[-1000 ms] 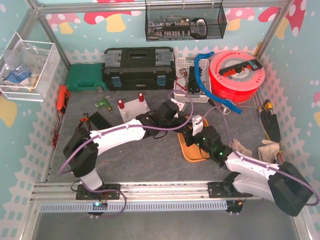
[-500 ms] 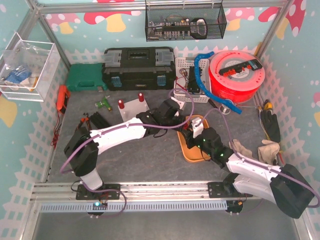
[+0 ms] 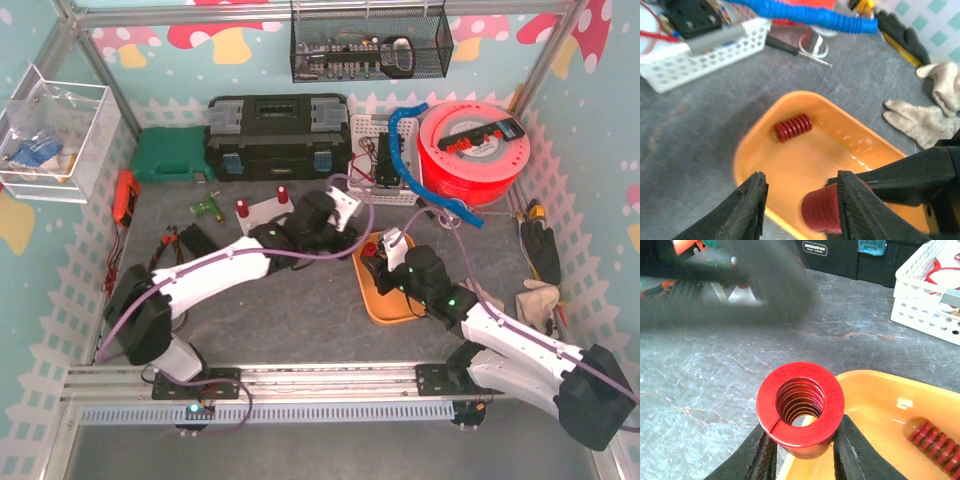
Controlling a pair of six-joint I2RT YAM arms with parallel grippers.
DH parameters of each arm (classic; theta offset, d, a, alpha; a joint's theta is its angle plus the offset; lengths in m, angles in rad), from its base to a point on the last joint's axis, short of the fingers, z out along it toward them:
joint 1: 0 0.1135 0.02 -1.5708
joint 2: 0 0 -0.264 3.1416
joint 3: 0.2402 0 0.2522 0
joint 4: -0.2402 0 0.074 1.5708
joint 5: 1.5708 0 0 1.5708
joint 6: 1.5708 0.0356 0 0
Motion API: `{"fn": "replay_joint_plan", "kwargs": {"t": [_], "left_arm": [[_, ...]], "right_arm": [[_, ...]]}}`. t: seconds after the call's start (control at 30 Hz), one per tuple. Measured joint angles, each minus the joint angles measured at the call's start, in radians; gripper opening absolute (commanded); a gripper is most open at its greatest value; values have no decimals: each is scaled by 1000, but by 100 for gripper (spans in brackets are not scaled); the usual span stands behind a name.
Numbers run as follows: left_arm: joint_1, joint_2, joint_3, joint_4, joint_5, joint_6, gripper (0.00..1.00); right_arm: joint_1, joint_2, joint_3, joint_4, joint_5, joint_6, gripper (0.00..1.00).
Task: Install the large spring
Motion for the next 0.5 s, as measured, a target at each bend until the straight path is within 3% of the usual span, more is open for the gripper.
{"fn": "replay_joint_plan", "kwargs": {"t": [0.2,0.5], "left_arm": [[204,-172,-153,164,224,188,47],[201,-355,-408,290,486,945,49]], "right_arm": [[-27,-42,4,-75,-48,-70,0],[-53,-21,59,-140,-185,-120,0]]}}
